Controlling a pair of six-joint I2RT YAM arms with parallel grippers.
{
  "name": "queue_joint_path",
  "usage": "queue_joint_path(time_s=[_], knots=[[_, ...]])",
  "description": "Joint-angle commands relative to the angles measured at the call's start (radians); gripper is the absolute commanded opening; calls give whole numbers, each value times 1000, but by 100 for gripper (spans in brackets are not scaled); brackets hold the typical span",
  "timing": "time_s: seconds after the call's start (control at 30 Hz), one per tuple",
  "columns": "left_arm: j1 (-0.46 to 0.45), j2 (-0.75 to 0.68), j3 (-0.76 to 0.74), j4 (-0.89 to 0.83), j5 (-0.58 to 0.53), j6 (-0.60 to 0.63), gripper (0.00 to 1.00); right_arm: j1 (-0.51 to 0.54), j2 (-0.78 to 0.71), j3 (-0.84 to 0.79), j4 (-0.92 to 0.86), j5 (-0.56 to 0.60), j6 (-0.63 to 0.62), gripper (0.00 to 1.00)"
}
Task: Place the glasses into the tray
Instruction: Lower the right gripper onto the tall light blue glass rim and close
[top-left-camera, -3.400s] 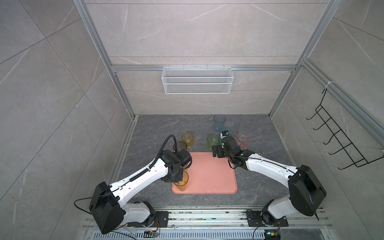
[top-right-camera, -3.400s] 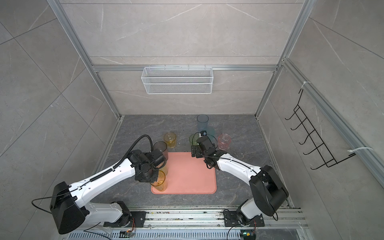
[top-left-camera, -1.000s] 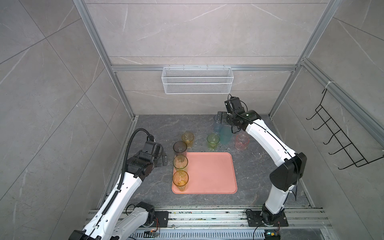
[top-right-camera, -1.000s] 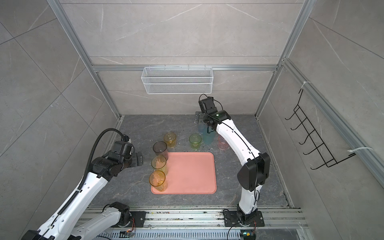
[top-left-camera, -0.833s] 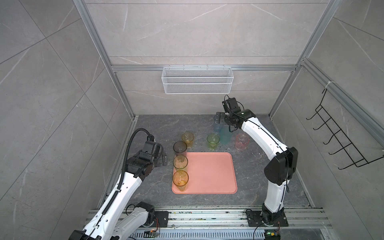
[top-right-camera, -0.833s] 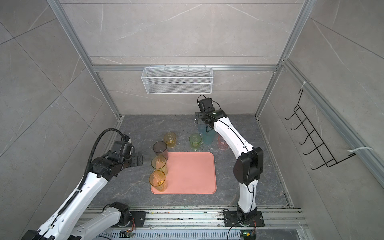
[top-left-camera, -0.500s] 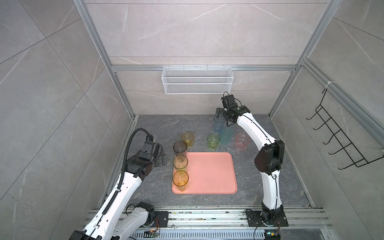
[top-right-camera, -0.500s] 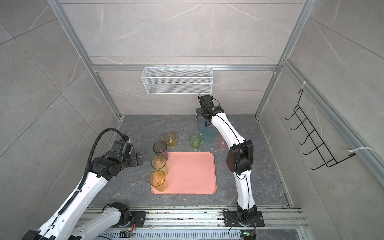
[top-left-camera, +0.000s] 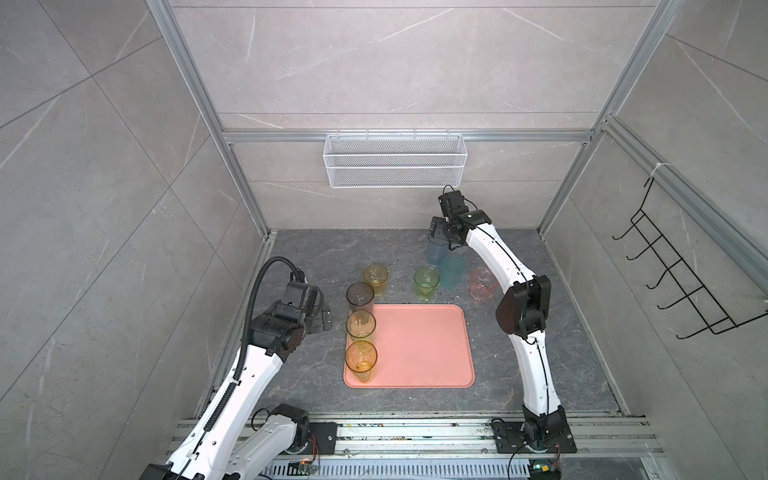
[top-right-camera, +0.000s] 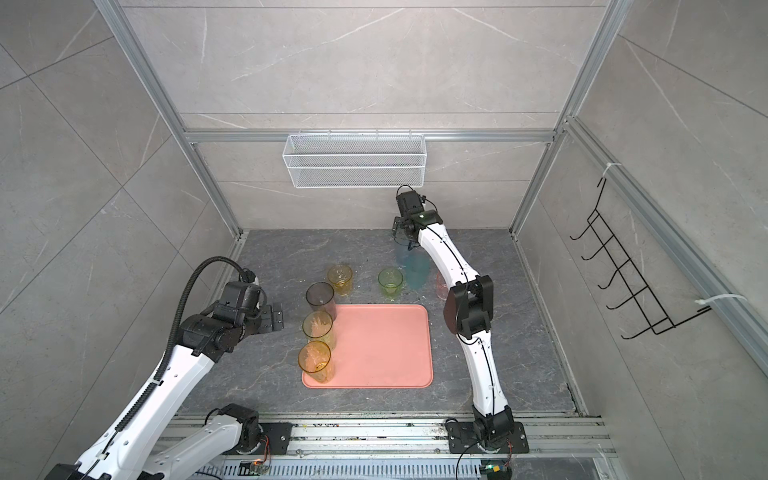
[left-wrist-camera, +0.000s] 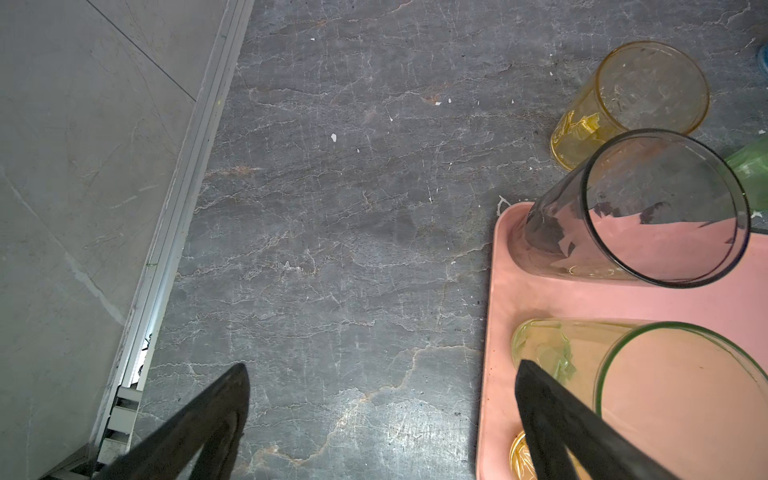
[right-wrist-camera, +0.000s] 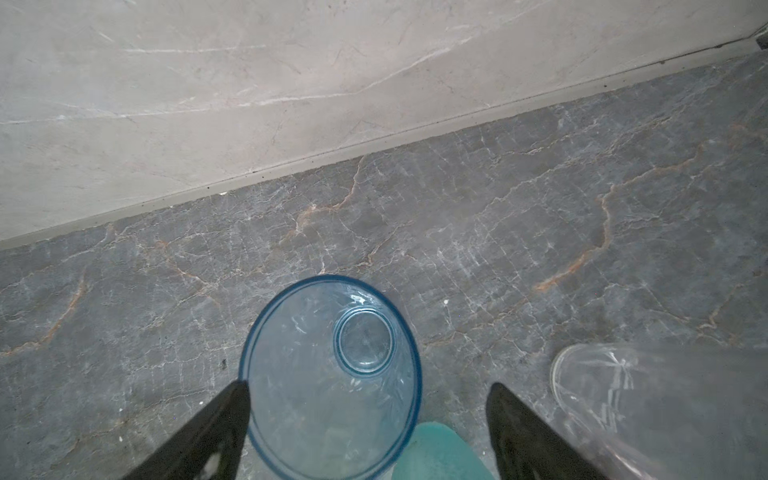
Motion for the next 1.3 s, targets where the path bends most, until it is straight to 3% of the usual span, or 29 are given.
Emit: queue_joint_path(time_s=[0.0, 1.27], knots=[[7, -9, 8, 4, 5, 6, 100, -12, 34, 26, -30, -8, 24, 88], [15, -36, 9, 3, 6, -9, 99, -72, -8, -114, 62, -106, -5, 39]])
